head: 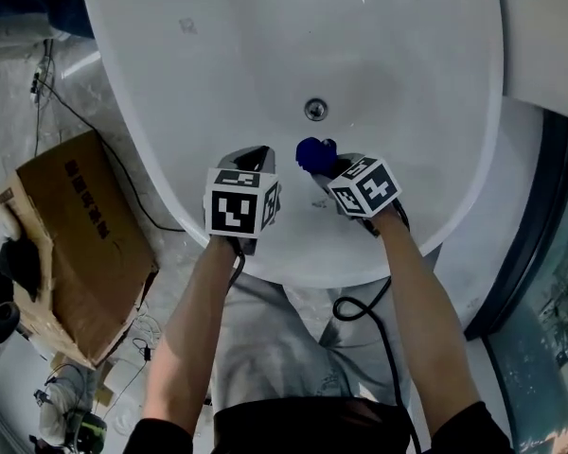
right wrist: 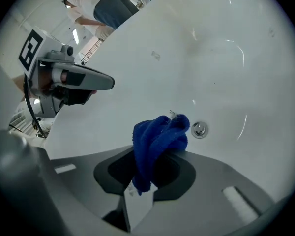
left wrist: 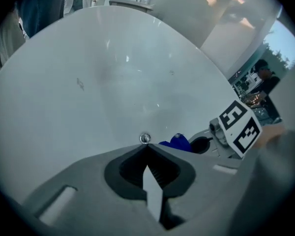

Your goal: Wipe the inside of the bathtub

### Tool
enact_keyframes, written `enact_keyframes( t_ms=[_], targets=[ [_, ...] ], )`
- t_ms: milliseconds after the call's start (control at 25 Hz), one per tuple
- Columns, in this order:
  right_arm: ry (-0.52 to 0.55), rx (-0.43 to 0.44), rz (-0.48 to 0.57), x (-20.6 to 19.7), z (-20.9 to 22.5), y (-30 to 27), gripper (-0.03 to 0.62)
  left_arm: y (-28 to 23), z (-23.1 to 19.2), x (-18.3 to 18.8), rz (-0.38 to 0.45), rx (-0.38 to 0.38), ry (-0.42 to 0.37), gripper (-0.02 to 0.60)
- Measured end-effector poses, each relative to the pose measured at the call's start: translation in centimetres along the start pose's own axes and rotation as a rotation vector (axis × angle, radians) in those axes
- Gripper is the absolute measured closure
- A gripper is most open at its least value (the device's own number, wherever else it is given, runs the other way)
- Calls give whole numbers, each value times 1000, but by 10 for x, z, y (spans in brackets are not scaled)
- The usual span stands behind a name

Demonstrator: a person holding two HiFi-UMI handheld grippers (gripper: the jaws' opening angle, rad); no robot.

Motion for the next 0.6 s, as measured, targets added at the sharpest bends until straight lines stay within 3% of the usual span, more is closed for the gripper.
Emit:
enact_keyframes(
  t_ms=[320, 600],
  targets=[
    [82, -41, -107, -10, 56, -34, 511, -37, -11, -4, -3, -14, 29, 577],
    [108, -69, -164, -26, 96, -76, 511, -75, -24, -22, 0, -24, 125, 577]
  ],
)
Point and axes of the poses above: the fingertips, and each gripper's own axes: y backward along the fingers, z to its right, x out of its top, the point moved 1 cm from there along y, backward along the fingers, and after that the axes turned 5 degrees about z, right-handed, at the moved point
